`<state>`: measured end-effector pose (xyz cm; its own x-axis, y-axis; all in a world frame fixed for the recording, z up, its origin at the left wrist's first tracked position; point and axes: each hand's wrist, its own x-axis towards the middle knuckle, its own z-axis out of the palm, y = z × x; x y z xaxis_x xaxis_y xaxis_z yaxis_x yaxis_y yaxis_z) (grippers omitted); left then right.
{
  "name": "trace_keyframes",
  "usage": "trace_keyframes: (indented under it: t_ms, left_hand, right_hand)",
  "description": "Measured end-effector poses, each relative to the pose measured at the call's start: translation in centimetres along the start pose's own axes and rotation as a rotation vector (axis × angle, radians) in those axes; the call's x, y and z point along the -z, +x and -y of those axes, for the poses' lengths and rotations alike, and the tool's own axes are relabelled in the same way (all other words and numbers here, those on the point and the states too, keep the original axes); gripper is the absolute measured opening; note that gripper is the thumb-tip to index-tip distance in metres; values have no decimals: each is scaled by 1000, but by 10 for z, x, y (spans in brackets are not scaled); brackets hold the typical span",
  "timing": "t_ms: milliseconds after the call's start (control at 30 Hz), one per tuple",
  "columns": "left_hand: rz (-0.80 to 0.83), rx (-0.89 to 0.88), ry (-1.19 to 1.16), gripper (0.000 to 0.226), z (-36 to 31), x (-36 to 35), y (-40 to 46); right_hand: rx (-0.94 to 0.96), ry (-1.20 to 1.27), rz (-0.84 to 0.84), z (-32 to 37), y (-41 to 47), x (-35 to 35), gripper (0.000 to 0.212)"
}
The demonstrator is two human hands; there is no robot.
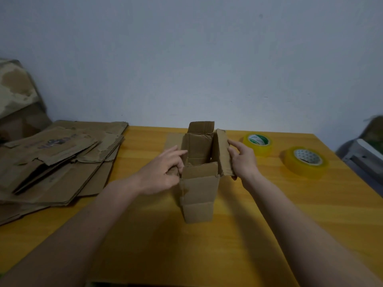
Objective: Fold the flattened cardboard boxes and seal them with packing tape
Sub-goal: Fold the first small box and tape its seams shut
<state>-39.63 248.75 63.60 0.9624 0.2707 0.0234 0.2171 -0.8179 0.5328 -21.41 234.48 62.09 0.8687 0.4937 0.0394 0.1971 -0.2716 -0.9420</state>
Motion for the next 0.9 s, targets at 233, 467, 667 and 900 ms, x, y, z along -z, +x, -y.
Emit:
trace_keyframes:
  t_ms: [233, 467, 667, 900]
  left_hand:
    - [-102, 71, 132, 36, -4, -7, 19]
    - [-130, 38, 77, 35, -2, -15, 35]
    - [-210, 63, 21, 64, 0, -10, 30]
    - [-230, 54, 227, 45, -12, -7, 15]
  right_hand:
    - [25, -54, -48, -7, 10, -1, 34]
    - [565, -683, -101, 8, 8, 7, 42]
    - [648, -668, 236, 3, -1, 14, 45]
    - [541, -731, 277, 26, -13, 17, 40]
